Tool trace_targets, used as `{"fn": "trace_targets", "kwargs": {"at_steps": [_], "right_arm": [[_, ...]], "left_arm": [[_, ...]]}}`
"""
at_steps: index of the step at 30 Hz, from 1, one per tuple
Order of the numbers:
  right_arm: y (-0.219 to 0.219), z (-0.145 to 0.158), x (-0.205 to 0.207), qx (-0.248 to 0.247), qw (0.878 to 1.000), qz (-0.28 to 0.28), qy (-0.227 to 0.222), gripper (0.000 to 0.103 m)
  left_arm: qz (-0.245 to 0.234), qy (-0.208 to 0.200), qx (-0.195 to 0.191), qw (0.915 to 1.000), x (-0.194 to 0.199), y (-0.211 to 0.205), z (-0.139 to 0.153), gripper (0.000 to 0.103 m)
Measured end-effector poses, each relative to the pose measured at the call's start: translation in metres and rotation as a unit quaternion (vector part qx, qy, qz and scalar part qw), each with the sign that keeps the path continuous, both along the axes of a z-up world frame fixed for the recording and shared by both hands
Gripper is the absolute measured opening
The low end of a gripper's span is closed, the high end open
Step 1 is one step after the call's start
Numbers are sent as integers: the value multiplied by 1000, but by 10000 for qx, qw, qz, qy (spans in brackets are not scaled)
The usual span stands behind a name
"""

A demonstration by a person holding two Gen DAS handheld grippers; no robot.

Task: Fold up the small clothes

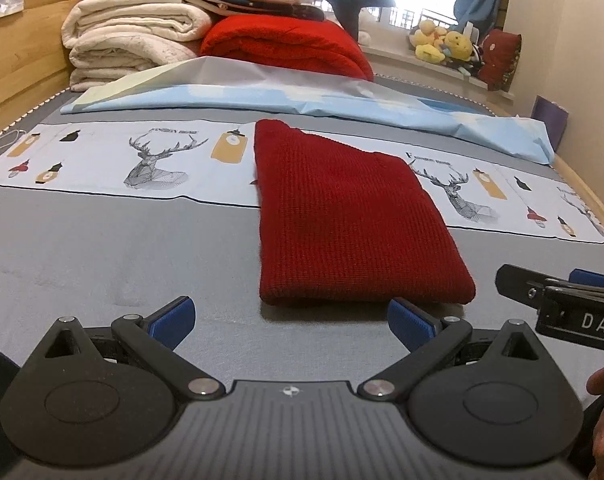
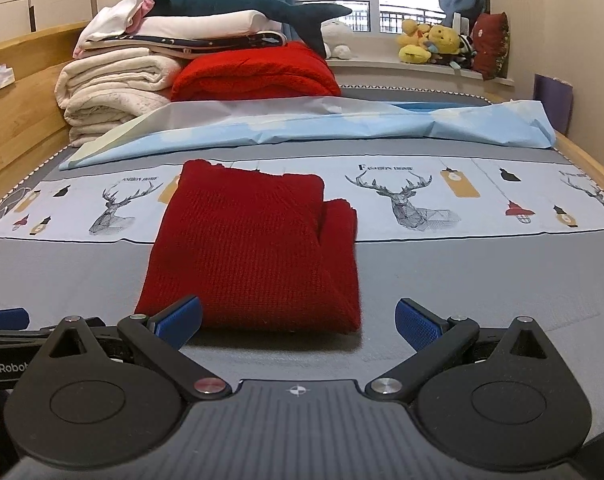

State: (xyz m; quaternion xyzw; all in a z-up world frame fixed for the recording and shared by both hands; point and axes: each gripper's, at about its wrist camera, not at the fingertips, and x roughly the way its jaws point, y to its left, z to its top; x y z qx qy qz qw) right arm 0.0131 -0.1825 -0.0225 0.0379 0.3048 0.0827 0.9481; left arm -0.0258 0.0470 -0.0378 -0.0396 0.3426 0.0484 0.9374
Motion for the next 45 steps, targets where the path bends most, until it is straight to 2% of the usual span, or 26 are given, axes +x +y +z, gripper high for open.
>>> {"fn": "trace_targets", "kwargs": {"at_steps": [45], "right_arm": [[6, 0, 3, -74, 9999, 102, 59, 102]], "left_arm": [[-65, 26, 49, 10000, 5, -1, -4, 102]]}}
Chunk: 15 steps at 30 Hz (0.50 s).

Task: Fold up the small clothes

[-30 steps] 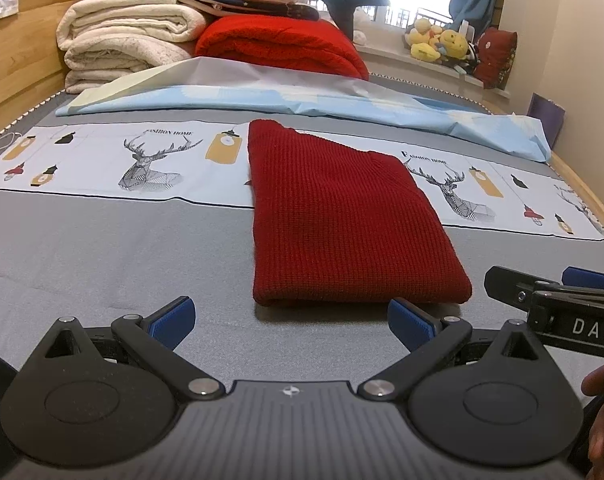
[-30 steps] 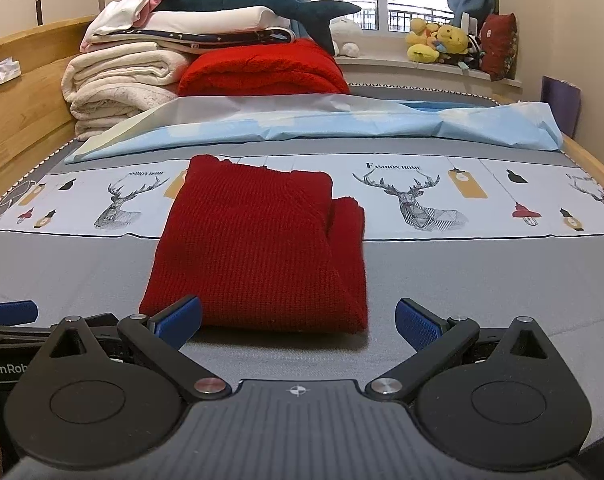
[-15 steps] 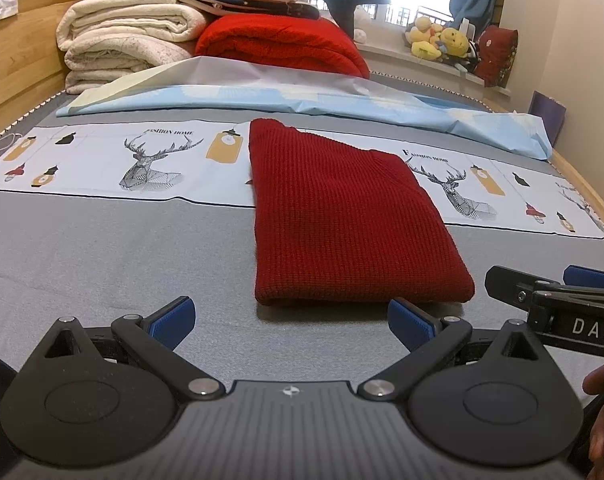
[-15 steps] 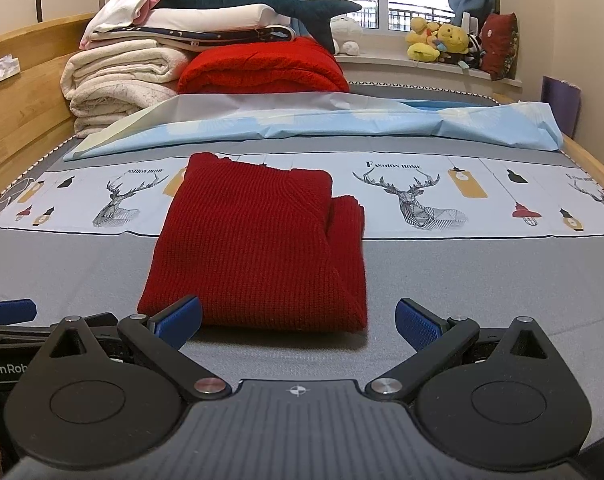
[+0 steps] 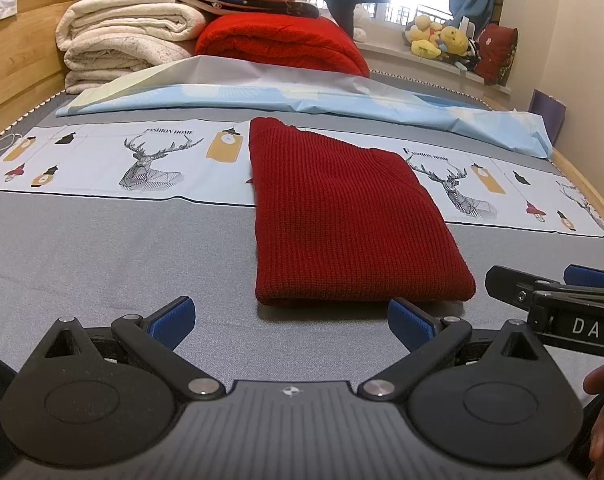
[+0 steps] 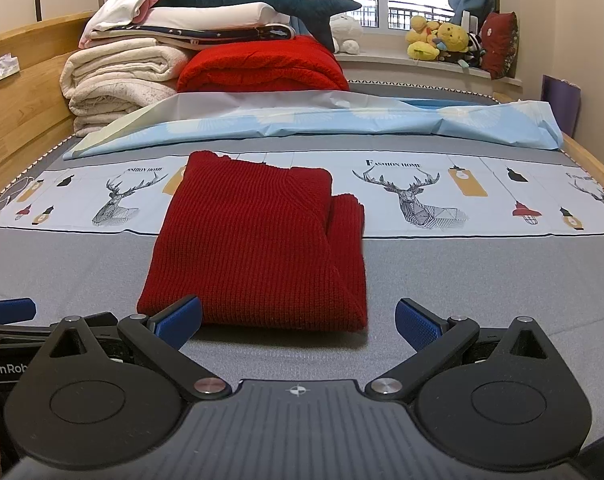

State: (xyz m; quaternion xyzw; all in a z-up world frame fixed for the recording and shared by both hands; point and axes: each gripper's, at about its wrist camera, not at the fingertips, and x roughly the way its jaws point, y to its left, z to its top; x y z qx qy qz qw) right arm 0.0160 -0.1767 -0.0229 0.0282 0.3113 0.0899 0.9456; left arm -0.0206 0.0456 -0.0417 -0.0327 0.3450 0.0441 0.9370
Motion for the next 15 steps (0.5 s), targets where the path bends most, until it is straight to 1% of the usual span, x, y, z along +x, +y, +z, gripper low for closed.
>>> {"fn": "trace_targets", "kwargs": {"at_steps": [15], "right_arm": [[0, 0, 0, -1, 10000, -2, 4, 102]], "left_arm": [[-5, 5, 3, 10000, 1, 1, -1, 102]]}}
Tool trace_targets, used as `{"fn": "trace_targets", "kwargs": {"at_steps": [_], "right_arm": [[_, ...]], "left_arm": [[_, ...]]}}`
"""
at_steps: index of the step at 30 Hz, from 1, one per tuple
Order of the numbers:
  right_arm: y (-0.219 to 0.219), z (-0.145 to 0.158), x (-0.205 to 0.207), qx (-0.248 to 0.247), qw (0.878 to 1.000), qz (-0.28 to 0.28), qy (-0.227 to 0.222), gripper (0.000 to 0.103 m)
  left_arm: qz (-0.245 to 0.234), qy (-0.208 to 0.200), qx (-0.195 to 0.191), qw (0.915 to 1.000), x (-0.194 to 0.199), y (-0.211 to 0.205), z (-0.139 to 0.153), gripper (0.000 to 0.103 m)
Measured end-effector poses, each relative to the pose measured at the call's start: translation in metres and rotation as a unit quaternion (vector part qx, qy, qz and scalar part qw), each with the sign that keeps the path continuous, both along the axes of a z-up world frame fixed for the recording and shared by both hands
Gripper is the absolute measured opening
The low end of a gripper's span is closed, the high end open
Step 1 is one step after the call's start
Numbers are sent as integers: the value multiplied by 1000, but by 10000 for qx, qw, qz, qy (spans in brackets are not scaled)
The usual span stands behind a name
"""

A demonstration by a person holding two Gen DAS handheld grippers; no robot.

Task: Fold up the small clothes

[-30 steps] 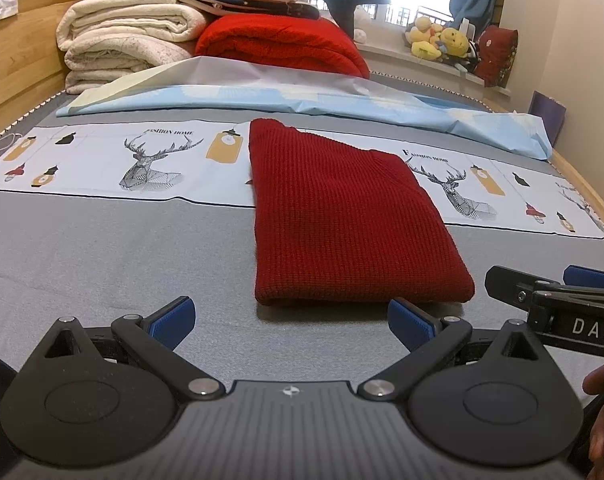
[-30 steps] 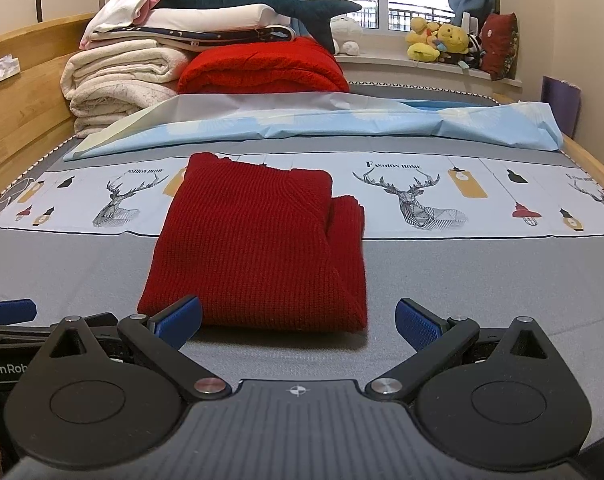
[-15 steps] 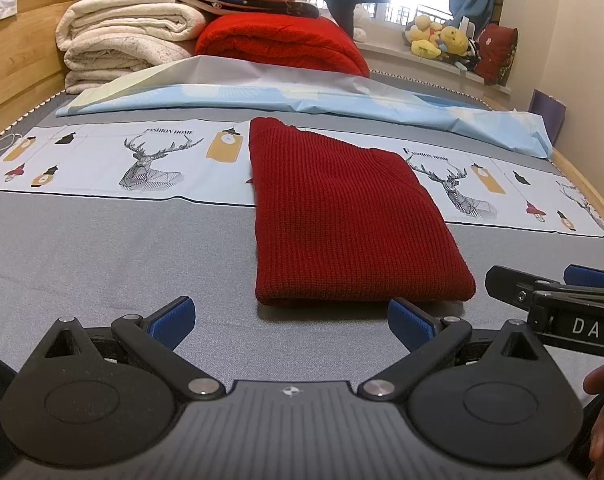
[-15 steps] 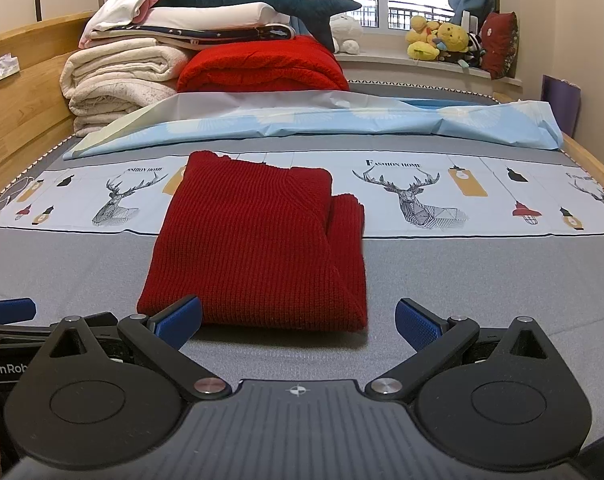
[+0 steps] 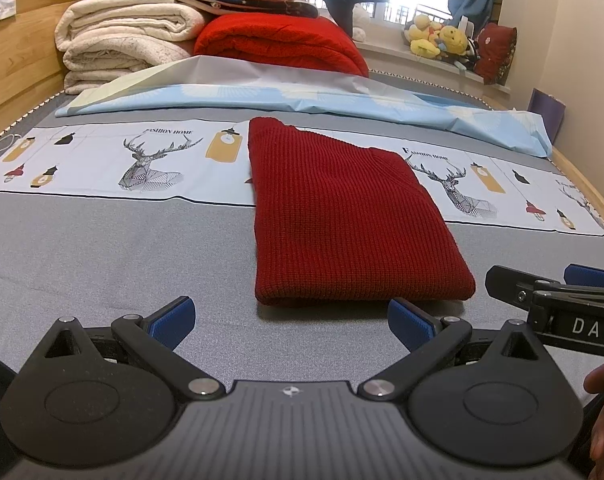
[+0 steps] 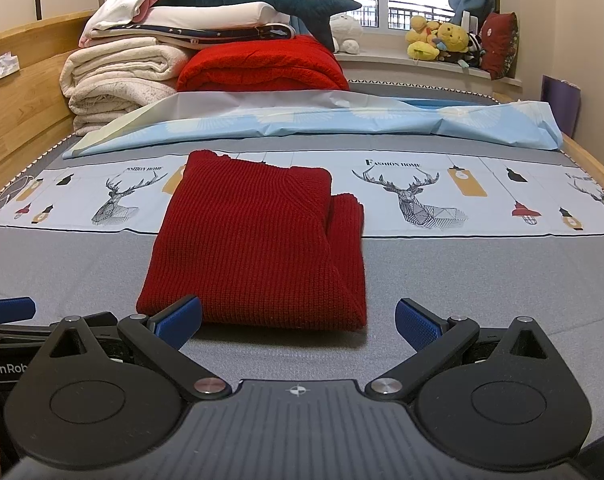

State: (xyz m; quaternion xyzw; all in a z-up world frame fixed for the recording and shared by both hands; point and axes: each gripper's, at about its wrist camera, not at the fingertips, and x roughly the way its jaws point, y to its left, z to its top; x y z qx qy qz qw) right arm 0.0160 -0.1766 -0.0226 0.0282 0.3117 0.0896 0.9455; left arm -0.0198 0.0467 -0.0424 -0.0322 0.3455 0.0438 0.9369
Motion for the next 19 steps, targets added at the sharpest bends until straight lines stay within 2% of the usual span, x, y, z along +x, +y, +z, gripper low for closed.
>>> {"fn": "trace_targets", "kwargs": {"at_steps": [19], "right_arm": [[0, -1, -1, 4, 10000, 1, 13, 102]], "left_arm": [[-53, 7, 36, 10000, 1, 5, -3, 102]]}}
